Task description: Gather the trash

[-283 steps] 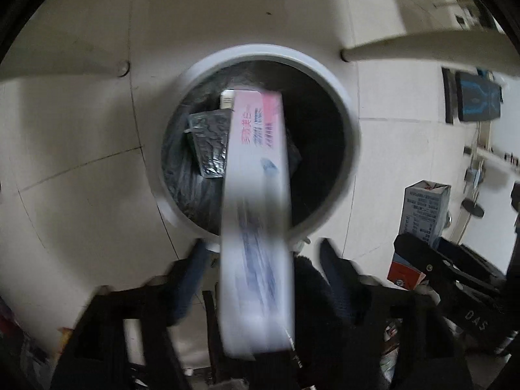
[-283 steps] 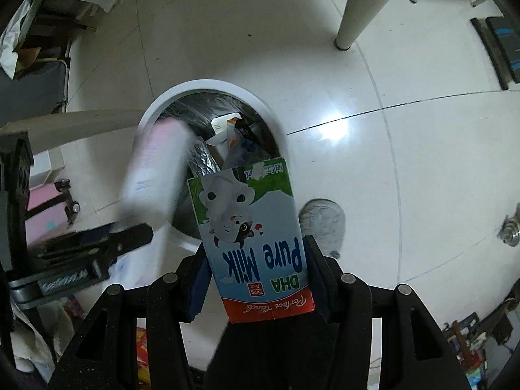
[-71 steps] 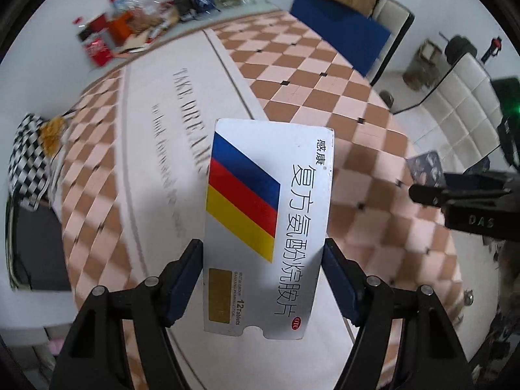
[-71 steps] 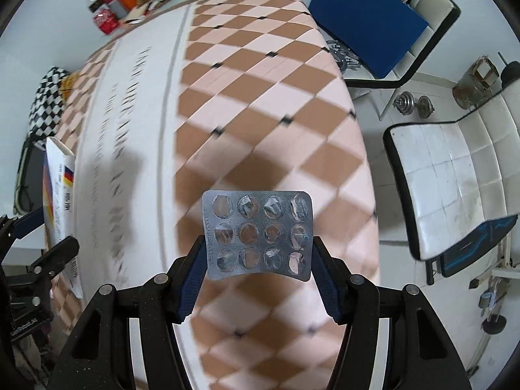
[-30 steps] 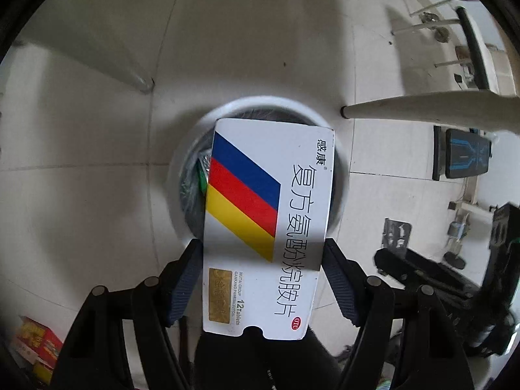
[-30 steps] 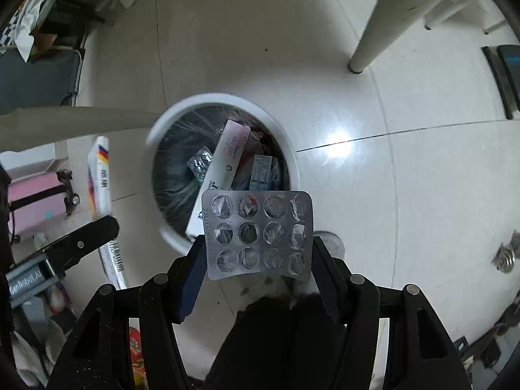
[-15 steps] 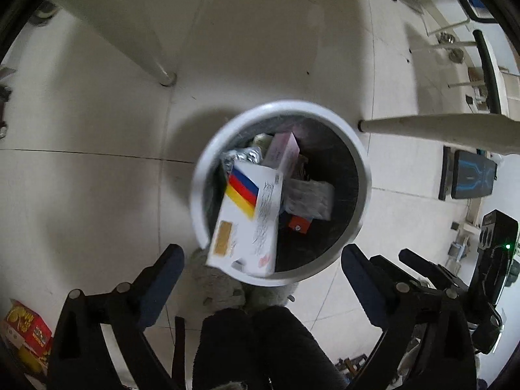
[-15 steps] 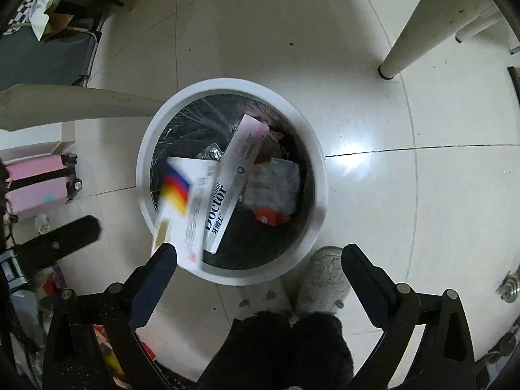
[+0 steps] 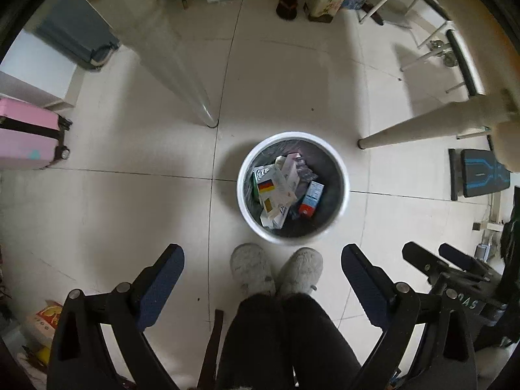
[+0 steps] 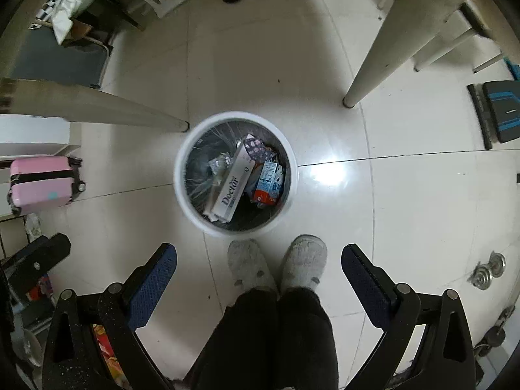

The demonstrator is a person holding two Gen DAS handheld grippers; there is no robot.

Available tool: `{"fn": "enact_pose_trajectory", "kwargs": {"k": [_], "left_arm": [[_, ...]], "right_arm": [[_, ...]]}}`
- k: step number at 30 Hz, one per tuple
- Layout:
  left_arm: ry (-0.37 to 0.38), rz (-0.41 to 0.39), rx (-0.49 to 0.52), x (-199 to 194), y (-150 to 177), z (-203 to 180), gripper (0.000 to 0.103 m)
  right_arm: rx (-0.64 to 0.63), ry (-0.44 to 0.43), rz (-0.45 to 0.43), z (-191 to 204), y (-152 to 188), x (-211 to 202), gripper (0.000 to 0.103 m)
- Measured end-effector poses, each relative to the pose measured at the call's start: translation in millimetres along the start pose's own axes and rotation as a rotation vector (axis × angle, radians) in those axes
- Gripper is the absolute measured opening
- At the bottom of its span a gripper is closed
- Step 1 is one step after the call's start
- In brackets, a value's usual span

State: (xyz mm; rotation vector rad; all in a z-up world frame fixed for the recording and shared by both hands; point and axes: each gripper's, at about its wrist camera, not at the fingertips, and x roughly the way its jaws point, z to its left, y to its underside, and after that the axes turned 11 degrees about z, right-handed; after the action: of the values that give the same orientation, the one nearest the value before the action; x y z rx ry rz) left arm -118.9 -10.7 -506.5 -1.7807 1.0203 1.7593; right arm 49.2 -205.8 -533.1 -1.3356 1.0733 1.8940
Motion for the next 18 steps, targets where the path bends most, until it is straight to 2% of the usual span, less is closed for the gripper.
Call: {"fn": "enact_pose_trajectory", "kwargs": {"k": [6, 11, 18], "left_arm": [[0.024, -0.024, 0.03, -63.1, 40.6, -15.7, 0.099], [0.074, -0.049, 0.037, -117.2, 70.1, -24.6, 0.099], [0.135, -0.124, 0.071, -203.9, 108.2, -35.7, 0.099]], "right_arm": [[-0.042, -0.032, -0.05, 8.4, 47.9, -95.7, 0.102], [-0.09, -0.068, -0.069, 11.8, 93.6, -171.3, 0.102], [-0.161, -0.127, -0.106, 20.5, 149.7, -270.8, 0.102]]}}
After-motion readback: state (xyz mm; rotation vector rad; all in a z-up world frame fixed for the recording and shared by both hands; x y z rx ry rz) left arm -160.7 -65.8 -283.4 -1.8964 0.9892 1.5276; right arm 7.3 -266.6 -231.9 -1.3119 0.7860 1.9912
